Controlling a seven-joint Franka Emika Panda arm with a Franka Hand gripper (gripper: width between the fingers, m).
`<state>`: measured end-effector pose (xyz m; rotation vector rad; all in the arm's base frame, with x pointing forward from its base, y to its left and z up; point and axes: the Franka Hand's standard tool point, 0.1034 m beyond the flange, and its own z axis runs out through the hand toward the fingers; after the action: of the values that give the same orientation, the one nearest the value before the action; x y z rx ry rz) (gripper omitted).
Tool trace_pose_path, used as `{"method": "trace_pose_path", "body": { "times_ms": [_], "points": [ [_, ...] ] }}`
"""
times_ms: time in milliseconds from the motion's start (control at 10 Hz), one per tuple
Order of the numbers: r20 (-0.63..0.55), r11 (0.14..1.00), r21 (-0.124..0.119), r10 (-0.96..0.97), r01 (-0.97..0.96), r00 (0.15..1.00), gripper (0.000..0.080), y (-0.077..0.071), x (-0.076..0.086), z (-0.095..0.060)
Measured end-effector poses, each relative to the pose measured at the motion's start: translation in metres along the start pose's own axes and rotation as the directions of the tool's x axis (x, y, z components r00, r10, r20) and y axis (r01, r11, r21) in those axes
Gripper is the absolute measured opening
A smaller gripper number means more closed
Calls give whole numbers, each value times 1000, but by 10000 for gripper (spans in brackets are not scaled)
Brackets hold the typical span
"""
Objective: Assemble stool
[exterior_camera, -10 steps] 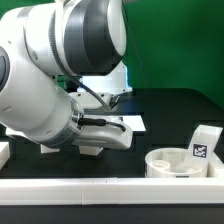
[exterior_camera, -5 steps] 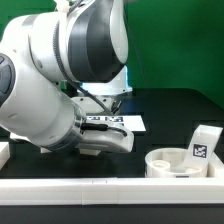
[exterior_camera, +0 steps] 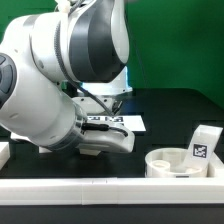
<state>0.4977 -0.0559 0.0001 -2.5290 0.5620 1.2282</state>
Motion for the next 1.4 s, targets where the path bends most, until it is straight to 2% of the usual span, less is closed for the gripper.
{"method": "trace_pose_path", "body": {
  "times_ms": [100,200,400,600,700,800,900,1100,1400],
  "points": [
    [0,1000,0,0,0,1000,399,0,0,0],
    [0,1000,0,0,0,1000,336,0,0,0],
    [2,1000,1,0,0,1000,336,0,-1,-4],
    [-7,1000,1,4,-4,1000,336,-11,-12,-28],
    [-29,999,1,37,-37,999,336,-23,-24,-42],
    [-49,998,-2,66,-67,997,336,-44,-39,-57],
    [-84,995,-1,101,-101,991,337,-64,-46,-67],
    [-136,987,-7,160,-162,978,337,-93,-47,-66],
    [-161,990,-5,136,-139,978,337,-95,-42,-68]
  ]
}}
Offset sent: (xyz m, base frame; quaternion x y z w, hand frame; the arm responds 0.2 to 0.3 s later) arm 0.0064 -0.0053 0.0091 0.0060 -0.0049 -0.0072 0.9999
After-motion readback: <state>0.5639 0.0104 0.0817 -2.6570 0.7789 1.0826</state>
